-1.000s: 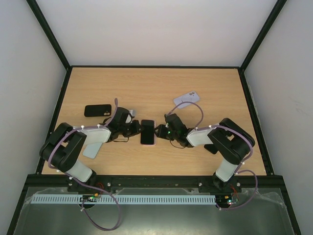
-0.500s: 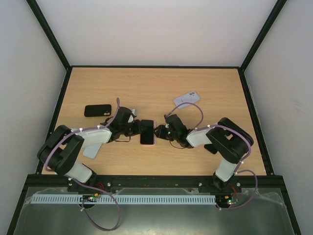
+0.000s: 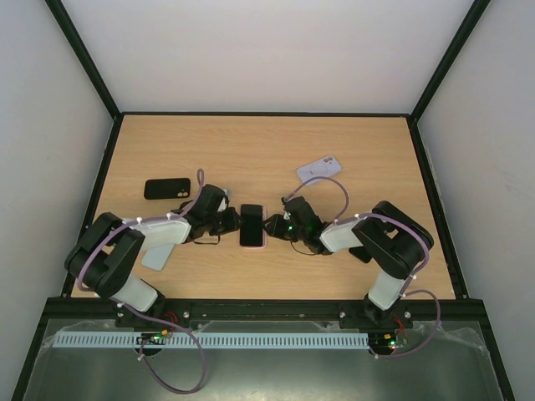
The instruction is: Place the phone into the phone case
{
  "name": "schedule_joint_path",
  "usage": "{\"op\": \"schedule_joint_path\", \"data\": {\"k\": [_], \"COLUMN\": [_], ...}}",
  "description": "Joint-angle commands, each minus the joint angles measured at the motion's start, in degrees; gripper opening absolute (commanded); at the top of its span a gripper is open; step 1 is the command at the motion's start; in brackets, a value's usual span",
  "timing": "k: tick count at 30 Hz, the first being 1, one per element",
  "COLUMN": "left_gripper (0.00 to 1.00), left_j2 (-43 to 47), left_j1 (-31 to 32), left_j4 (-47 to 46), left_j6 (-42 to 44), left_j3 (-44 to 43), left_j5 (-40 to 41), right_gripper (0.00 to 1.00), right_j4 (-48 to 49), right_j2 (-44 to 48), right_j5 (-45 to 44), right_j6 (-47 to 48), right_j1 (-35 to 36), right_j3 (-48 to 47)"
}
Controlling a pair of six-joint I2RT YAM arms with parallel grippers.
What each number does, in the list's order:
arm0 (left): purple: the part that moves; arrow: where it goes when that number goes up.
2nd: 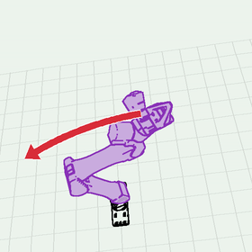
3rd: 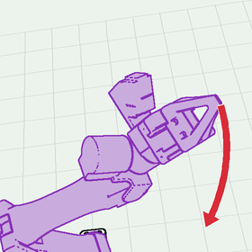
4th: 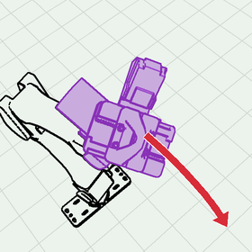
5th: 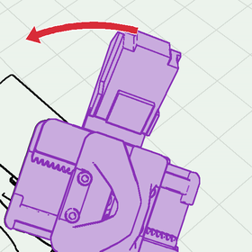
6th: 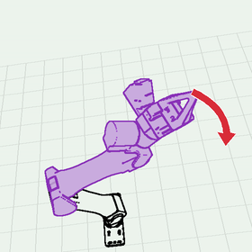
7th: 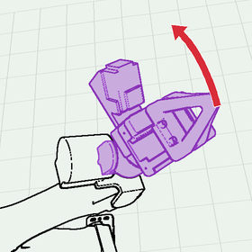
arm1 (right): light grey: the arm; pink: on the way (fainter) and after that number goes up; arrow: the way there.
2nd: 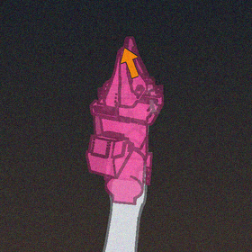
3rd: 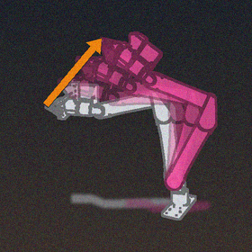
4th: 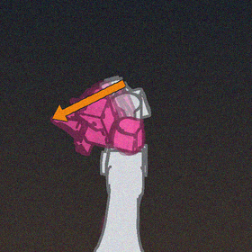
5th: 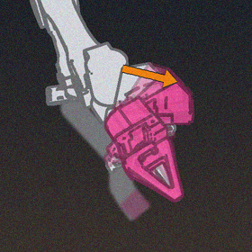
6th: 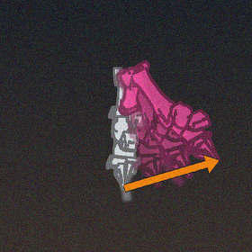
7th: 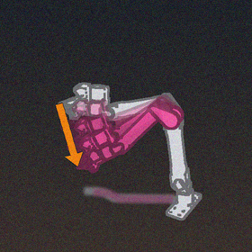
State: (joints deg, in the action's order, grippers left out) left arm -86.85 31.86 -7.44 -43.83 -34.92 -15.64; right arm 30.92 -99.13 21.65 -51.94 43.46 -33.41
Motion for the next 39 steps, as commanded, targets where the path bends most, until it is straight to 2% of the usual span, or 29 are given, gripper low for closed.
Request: {"op": "schedule_joint_path", "data": {"k": [1,8,20,24,30,39], "left_gripper": [0.13,0.03,0.03,0.03,0.2,0.24], "left_j2": [-1.73,-3.62,-5.81,-4.53,1.47,5.54], "left_j1": [0.06,0.29,3.09,3.13,2.66,2.79], "left_j4": [-1.81,-5.01,-8.79,-7.62,-0.27,-1.45], "left_j6": [0.51,-0.24,-3.09,-3.71,-3.5,-5.79], "left_j3": [0.3,-0.05,-0.72,-0.68,-0.82,4.79], "left_j5": [-1.08,-4.23,-5.92,-5.55,-0.71,-3.08], "right_gripper": [0.24,0.24,0.24,0.24,0.3,0.31], "right_j4": [0.38,1.59,3.56,0.48,-5.35,-4.17], "right_j2": [-0.29,-0.57,-0.46,1.19,6.1,9.56], "right_j5": [1.25,1.82,3.22,1.98,0.0,1.21], "right_j6": [-0.61,-0.95,-1.71,-0.9,-1.05,-3.77], "right_j1": [-0.08,-0.04,-0.04,-0.04,-0.06,0.31], "right_j3": [1.54,1.53,2.03,1.67,2.88,7.52]}}
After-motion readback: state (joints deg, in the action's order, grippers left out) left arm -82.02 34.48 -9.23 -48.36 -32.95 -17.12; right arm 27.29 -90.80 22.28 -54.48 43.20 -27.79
